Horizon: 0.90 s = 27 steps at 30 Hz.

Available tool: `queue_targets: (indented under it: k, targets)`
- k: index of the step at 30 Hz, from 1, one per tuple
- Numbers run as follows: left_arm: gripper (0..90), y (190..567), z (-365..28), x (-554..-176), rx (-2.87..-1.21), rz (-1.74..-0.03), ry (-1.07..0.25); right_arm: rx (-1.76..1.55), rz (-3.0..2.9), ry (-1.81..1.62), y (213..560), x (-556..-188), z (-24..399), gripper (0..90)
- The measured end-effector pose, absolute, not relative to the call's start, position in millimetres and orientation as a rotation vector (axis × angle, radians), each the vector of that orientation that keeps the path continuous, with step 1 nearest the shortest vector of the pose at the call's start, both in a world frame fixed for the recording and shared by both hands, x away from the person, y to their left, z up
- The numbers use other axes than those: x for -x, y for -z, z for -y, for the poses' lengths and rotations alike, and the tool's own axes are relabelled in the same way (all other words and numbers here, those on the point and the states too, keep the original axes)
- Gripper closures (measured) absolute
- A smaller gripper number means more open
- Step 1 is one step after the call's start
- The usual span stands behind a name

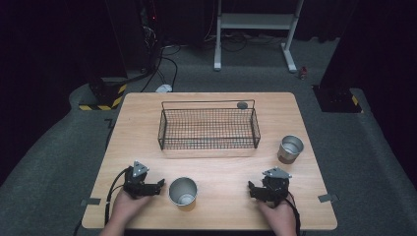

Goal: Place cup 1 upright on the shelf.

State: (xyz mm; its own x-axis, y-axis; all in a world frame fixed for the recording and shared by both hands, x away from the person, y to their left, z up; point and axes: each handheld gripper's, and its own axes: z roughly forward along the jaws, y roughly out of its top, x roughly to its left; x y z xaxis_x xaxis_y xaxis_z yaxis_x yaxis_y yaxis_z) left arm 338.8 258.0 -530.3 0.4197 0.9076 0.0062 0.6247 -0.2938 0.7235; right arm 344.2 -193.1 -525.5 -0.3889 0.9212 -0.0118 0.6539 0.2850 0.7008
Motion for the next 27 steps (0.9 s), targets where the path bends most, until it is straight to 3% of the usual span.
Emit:
queue_targets:
  k: [27]
  targets:
    - [4.6, 530.4, -257.3, -337.4, -2.023, -1.317, -0.571, -1.413, -2.148, -0.867, 525.4, -343.0, 192.2, 9.3]
